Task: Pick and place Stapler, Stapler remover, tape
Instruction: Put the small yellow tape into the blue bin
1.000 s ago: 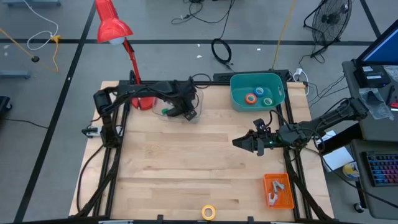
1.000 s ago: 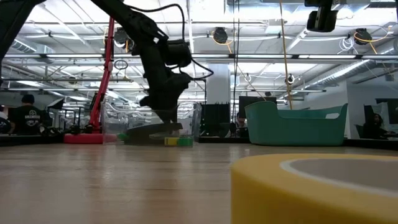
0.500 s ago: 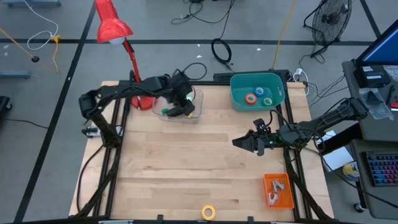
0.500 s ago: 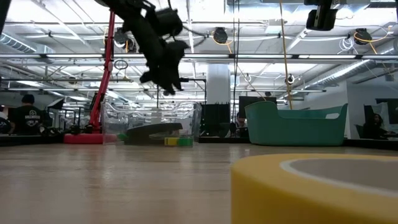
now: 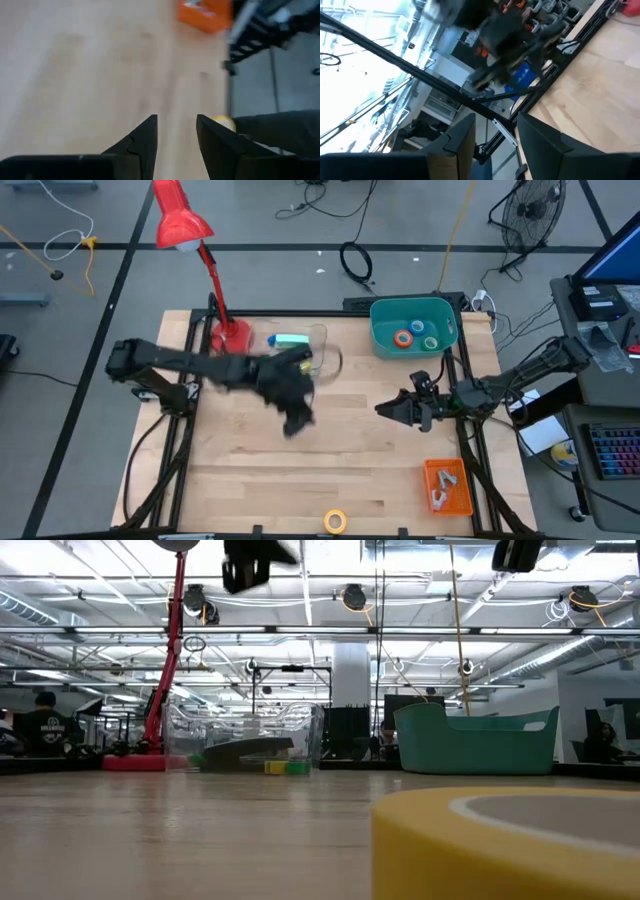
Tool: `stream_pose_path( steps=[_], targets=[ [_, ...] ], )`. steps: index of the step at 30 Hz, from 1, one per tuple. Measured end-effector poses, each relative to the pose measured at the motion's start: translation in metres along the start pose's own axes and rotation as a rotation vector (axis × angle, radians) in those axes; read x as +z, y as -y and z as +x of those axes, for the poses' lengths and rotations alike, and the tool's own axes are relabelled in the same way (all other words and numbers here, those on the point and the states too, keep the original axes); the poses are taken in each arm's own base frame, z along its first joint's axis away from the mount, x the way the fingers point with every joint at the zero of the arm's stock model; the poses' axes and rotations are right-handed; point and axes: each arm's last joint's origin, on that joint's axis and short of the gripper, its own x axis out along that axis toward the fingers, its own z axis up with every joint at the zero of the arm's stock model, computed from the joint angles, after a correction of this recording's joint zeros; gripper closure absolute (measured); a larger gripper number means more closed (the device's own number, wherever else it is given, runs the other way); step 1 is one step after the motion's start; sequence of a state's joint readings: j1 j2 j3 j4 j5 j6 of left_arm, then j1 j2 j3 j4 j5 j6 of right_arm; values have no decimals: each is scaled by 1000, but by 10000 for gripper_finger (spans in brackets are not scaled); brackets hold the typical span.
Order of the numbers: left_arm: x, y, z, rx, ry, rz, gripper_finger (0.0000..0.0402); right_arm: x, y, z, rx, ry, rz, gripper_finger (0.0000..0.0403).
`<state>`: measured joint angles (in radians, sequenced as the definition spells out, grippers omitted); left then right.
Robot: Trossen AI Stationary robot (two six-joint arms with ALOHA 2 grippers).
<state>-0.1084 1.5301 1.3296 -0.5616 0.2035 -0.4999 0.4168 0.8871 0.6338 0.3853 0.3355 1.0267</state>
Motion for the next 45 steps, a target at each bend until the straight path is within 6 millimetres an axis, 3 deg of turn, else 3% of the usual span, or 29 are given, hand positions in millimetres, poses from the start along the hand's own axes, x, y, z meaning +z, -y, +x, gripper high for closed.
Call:
stream_pose_path(
  steps=[4, 11, 16, 19, 23, 31, 38, 41, 45],
  targets=[
    [-27, 52, 26, -26, 31, 15, 261, -4, -2, -1, 12, -22, 9, 264],
    [-67, 116, 79, -72, 121, -53, 277, -15, -10, -6, 82, -134, 39, 264],
    [-67, 168, 103, -15, 128, -46, 304, -25, -17, -11, 138, -215, 64, 264],
    [-65, 186, 113, 105, 72, -25, 317, -31, -22, -15, 176, -264, 74, 264],
    [-66, 193, 125, 249, -31, -1, 331, -40, -27, -20, 202, -315, 66, 264],
    [-85, 175, 182, 205, -316, -135, 334, -49, -33, -28, 238, -371, 46, 264],
    [-79, 160, 199, 218, -324, -195, 332, -52, -35, -31, 251, -389, 34, 264],
    [-72, 148, 204, 246, -328, -244, 307, -52, -35, -31, 251, -389, 34, 264],
    [-62, 137, 207, 239, -340, -281, 245, -52, -35, -31, 252, -388, 32, 264]
  ],
)
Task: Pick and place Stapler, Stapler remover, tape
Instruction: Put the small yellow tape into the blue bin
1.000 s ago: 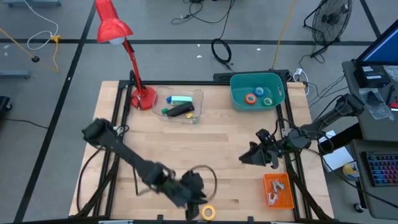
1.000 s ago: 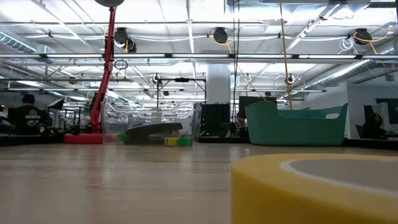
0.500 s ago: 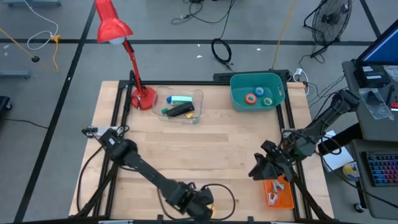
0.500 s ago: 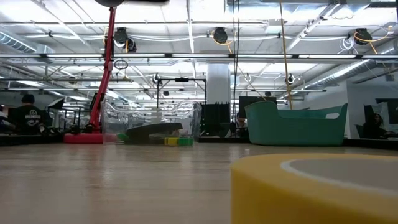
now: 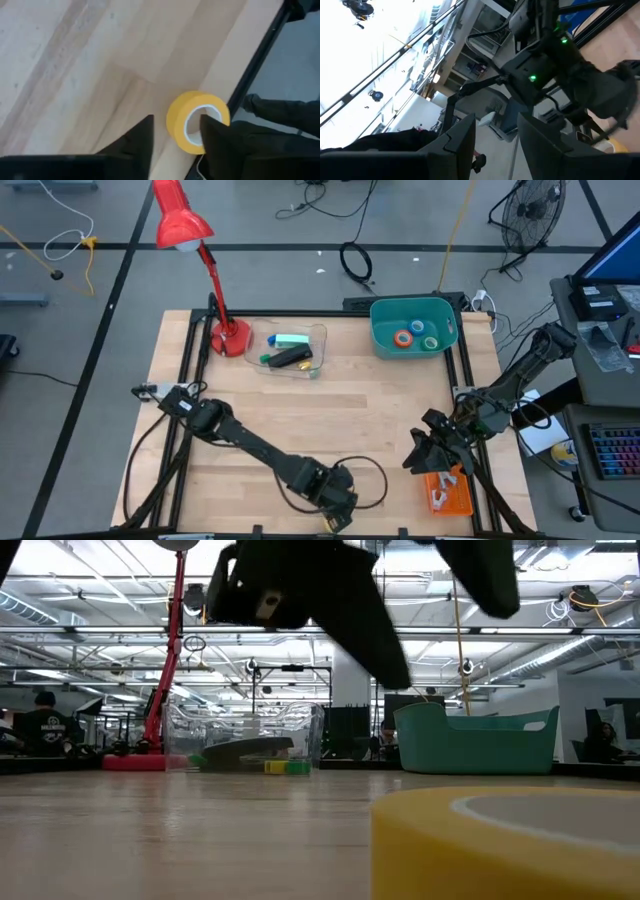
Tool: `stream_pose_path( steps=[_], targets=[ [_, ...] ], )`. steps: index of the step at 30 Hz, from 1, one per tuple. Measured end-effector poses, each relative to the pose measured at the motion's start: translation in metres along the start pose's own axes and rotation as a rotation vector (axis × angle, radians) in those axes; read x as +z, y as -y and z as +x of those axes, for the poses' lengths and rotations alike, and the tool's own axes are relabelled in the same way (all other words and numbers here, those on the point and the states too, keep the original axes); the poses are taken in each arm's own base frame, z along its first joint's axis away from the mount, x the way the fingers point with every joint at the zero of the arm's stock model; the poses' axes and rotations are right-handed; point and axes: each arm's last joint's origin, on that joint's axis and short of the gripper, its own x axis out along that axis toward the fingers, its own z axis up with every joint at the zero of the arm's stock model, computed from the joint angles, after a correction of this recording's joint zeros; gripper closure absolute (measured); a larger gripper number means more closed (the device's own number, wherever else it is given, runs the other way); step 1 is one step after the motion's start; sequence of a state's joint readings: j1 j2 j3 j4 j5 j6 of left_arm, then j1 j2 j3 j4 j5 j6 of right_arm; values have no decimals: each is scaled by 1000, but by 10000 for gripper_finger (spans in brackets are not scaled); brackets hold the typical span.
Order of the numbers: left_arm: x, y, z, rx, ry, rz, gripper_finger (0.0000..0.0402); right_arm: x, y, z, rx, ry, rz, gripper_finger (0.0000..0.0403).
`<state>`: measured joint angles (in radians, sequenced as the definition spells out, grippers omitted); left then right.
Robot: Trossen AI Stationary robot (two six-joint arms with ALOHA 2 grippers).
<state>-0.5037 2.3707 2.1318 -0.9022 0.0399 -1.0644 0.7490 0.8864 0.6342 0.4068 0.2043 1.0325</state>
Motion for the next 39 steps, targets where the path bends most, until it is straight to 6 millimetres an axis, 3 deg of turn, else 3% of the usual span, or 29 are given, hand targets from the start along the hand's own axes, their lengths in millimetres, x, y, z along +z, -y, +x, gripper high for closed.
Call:
stream_pose_path(
  steps=[4, 8, 18, 22, 28, 35, 39],
  targets=[
    [6, -3, 0, -21, -29, 1, 194, 0, 0, 0, 0, 0, 1, 264],
    [-3, 2, 0, -29, -34, 20, 183, 0, 0, 0, 0, 0, 1, 264],
    [-22, 13, 1, -2, 19, 53, 212, 0, 0, 0, 0, 0, -5, 264],
    [-25, 11, 14, 2, -21, 39, 213, 0, 0, 0, -2, 0, -5, 264],
    [-30, 7, 49, -10, -91, 22, 213, 0, 0, 0, -4, 0, -6, 264],
    [-29, 4, 54, 10, -90, -3, 216, 0, 0, 0, -2, 1, 1, 264],
    [-25, 2, 53, 19, -84, -28, 271, 0, 0, 0, -2, 2, 2, 264]
  ],
)
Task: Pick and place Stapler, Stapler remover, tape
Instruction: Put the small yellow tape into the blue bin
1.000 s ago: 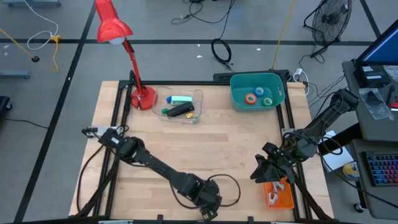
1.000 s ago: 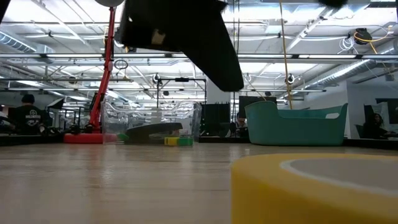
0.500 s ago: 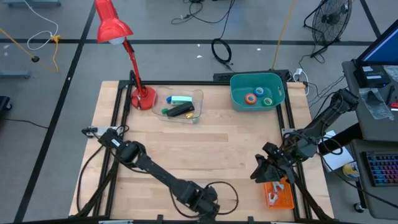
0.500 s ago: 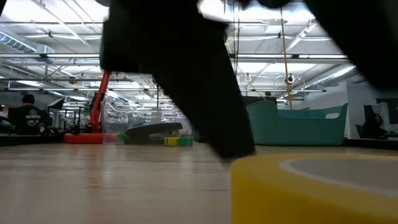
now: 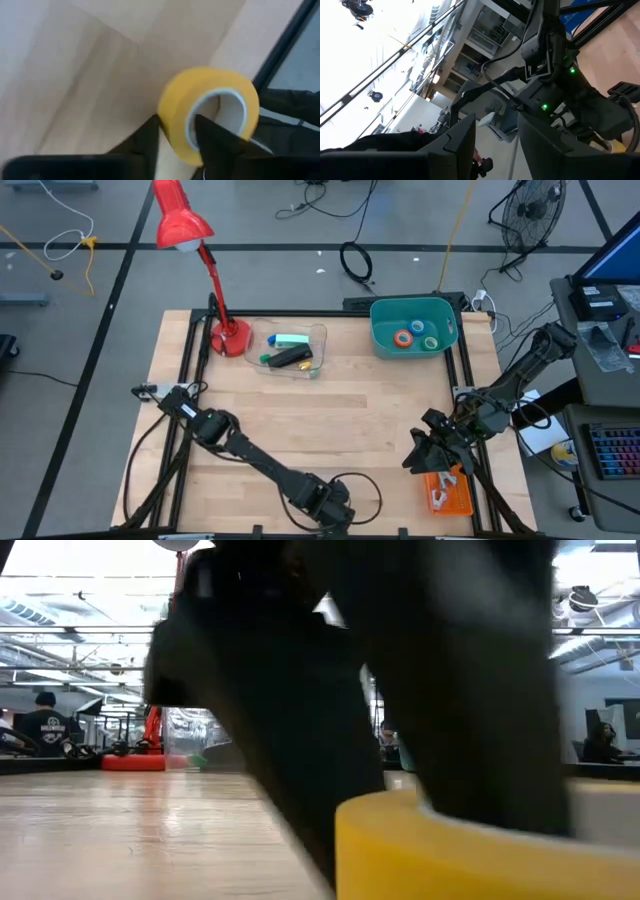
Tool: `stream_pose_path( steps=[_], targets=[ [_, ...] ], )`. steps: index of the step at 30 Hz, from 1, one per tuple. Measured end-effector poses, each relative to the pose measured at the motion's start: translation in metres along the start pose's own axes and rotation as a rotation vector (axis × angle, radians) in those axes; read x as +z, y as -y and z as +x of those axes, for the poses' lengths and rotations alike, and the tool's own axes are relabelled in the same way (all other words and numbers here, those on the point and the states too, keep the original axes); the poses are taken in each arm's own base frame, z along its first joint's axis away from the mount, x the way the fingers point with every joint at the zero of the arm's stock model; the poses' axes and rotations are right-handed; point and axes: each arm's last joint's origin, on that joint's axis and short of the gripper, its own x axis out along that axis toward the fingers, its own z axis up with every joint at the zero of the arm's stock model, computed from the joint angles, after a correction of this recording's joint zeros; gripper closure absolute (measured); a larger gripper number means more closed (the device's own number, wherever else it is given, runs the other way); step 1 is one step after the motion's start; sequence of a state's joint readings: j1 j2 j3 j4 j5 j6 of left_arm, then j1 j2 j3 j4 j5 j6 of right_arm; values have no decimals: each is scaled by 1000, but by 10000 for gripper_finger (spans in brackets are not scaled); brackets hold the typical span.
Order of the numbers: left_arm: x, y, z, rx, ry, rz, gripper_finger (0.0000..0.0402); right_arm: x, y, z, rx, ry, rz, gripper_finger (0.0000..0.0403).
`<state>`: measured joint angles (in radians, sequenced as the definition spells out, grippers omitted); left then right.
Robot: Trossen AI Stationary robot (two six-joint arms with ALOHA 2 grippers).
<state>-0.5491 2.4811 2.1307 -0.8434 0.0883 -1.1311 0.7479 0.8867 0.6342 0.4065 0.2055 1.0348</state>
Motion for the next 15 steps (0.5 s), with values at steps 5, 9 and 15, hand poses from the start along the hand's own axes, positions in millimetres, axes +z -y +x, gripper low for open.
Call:
stream_pose_path(
  steps=[5, 9, 15],
  targets=[
    [12, -4, -5, -11, 20, -8, 367, 0, 0, 0, 0, 0, -3, 264],
    [27, -5, -31, -32, 96, -34, 367, 0, 0, 0, 0, 1, -13, 264],
    [59, -6, -111, -71, 427, -67, 367, 3, -2, 0, 21, 27, -54, 264]
  ],
)
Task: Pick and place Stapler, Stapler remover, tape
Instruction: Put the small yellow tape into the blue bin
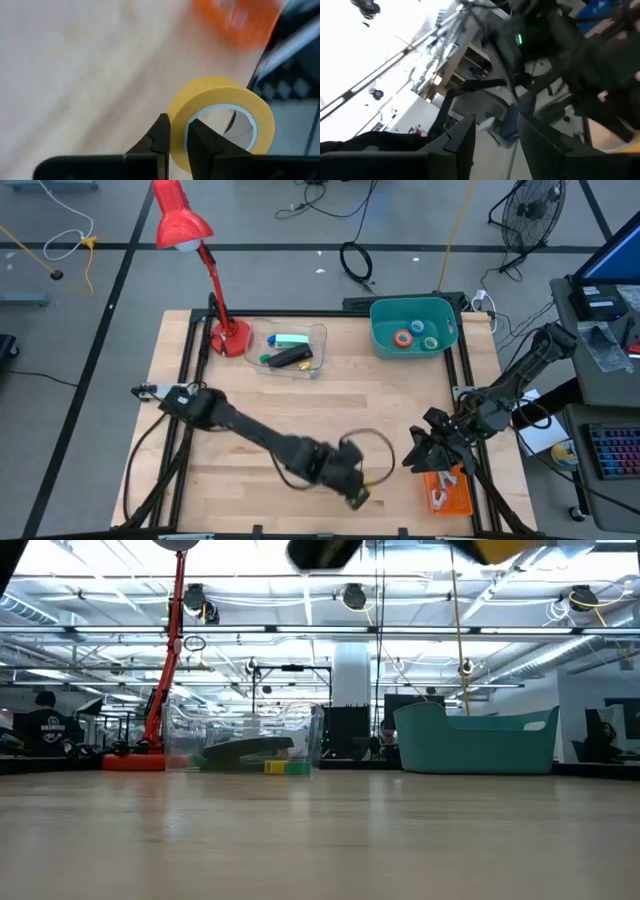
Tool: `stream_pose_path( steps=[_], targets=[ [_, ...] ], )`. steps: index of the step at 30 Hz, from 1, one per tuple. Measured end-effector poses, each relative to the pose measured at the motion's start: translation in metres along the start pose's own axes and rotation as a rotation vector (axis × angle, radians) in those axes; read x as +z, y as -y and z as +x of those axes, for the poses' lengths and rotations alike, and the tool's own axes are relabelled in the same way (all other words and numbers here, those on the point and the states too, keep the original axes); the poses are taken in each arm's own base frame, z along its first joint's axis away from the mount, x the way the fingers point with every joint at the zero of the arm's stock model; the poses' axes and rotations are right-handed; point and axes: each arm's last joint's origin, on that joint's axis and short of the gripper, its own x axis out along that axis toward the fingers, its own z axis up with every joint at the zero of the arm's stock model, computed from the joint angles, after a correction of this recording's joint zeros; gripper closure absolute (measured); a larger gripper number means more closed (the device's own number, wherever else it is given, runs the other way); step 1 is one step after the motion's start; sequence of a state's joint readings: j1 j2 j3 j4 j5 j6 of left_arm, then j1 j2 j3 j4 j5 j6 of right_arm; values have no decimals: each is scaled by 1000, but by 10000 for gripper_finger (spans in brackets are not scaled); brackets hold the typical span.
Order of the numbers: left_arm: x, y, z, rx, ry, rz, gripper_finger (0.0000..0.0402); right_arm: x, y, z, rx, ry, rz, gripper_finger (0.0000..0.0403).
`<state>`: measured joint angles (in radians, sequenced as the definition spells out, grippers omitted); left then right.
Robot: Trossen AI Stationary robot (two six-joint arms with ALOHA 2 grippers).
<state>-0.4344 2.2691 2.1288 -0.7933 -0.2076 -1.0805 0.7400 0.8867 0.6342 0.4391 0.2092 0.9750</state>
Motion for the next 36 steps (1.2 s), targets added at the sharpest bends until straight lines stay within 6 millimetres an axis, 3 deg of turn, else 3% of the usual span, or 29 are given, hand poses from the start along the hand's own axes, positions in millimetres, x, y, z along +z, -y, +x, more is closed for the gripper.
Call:
stream_pose_path(
  steps=[6, 10, 14, 23, 36],
  targets=[
    [63, 3, -63, -162, 276, 70, 367, 16, -10, 0, 114, 143, -122, 264],
    [90, -11, -81, -183, 285, 159, 367, 31, -15, -2, 178, 266, -199, 264],
    [111, -27, -98, -189, 279, 225, 367, 40, -11, -2, 158, 315, -225, 264],
    [140, -49, -163, -212, 378, 306, 367, 44, -1, 0, 46, 344, -261, 264],
    [147, -36, -157, -334, 463, 365, 367, 53, 14, 0, -70, 366, -261, 264]
  ],
)
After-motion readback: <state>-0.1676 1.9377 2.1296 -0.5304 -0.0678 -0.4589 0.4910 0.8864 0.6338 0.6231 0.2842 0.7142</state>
